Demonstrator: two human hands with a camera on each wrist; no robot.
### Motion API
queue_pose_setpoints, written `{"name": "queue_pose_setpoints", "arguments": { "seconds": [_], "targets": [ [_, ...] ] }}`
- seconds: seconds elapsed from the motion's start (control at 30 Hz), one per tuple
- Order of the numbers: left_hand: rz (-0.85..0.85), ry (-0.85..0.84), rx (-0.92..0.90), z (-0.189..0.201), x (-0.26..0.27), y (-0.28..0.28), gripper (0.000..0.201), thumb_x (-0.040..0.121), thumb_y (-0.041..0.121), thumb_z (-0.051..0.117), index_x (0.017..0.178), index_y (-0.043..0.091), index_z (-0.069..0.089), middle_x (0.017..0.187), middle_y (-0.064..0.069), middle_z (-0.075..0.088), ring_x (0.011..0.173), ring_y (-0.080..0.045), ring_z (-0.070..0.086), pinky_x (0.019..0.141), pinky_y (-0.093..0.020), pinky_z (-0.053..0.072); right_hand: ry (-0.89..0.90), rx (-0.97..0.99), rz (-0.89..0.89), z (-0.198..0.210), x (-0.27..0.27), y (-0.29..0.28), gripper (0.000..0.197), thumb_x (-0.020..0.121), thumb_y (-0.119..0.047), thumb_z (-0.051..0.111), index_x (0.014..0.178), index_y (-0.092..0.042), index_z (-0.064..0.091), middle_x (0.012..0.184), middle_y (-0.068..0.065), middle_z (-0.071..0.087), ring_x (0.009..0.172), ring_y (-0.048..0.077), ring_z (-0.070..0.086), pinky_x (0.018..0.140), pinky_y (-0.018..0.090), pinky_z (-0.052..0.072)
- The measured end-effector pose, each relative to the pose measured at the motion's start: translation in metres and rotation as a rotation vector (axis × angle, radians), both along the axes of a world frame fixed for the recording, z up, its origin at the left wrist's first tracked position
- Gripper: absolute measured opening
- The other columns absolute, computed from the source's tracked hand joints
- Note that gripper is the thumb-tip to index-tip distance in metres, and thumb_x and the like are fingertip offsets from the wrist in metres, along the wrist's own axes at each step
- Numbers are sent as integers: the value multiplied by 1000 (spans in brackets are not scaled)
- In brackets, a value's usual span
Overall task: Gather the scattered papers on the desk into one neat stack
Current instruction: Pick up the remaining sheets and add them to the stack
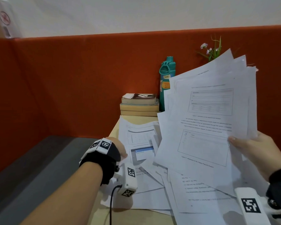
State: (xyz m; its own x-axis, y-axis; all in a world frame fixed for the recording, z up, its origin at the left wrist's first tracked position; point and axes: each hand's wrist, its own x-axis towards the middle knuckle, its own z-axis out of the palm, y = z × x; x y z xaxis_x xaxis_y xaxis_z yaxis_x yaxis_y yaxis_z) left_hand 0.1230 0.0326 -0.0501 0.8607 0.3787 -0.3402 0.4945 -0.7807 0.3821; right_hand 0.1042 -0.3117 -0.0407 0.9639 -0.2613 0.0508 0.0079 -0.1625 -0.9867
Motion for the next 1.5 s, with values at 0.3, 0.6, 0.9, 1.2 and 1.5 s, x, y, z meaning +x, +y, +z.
{"name": "queue_pose_setpoints", "arguments": {
  "seconds": [0.3,0.6,0.9,1.2,1.5],
  "targets": [
    [72,-289,-278,-5,0,10,29,86,14,65,110,-1,64,121,-18,66,111,-34,62,93,-38,48,15,-21,6,-1,-1,5,35,88,-6,60,122,-14,58,91,-2,66,85,22,64,69,33,49],
    [123,-743,-207,35,-2,18,25,84,10,64,108,6,69,113,-16,71,106,-32,65,87,-34,49,32,-63,-11,-3,0,8,39,88,-5,61,126,-13,57,104,7,68,100,32,64,83,40,50],
    [101,-1170,-562,142,-21,18,30,88,12,61,118,10,64,107,-2,67,95,-19,65,89,-30,51,9,-60,6,4,1,12,40,89,-5,59,128,-14,55,103,5,67,98,30,63,84,41,50],
    [-1,-641,-819,44,9,-36,38,85,8,63,123,5,60,118,-10,66,108,-29,62,99,-41,47,-32,114,132,16,0,30,32,92,-7,55,123,-12,58,109,4,68,99,23,63,80,32,48],
    [53,-574,-974,32,10,-60,49,89,6,61,120,20,26,100,-7,60,86,-23,63,83,-41,54,-96,47,255,24,-7,44,28,94,-39,46,119,-28,51,102,-18,62,81,-12,59,80,9,45]
  ]
}}
